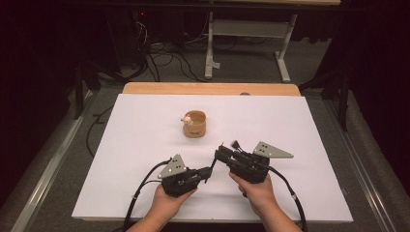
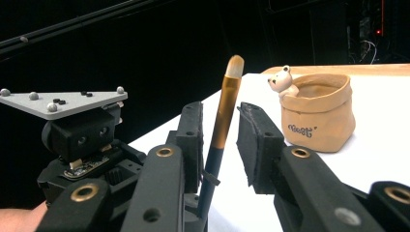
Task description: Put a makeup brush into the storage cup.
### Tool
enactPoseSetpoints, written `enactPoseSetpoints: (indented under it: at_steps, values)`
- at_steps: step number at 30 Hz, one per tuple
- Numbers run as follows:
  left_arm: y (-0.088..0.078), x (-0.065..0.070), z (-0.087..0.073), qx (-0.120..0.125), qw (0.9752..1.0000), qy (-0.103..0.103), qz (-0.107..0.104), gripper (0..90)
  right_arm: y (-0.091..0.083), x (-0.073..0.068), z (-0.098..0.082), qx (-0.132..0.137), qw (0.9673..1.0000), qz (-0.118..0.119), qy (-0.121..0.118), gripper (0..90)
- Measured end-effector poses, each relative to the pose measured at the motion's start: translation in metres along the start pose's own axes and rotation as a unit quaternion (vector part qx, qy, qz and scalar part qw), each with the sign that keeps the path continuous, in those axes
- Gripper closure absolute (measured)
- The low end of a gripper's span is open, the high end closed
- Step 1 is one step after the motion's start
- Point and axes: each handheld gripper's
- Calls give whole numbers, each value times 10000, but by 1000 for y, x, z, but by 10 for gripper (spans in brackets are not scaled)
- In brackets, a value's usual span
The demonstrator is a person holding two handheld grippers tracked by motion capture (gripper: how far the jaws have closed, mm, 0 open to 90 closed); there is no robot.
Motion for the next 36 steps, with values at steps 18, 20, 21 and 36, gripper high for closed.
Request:
enactPoseSetpoints:
  at_steps: [18,20,21,36]
  values:
    - [2,2,-1,-38,10000,49,3,839,-2,3,-1,23,9999,-4,111,817]
    - [2,2,-1,-46,10000,46,2,839,-2,3,-1,25,9999,20,136,823]
    - [3,2,-1,-47,10000,42,-1,839,-1,3,-1,22,9999,29,135,827]
    - [5,3,-3,-86,9999,98,-24,839,-1,1,-2,-42,9997,210,131,857]
Point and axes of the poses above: each handheld gripper's, and its own axes: y roughly forward along the jaws, z roughly out of its top, x roughly to its right, and after that the axes turned 1 degree about -z, right-handed
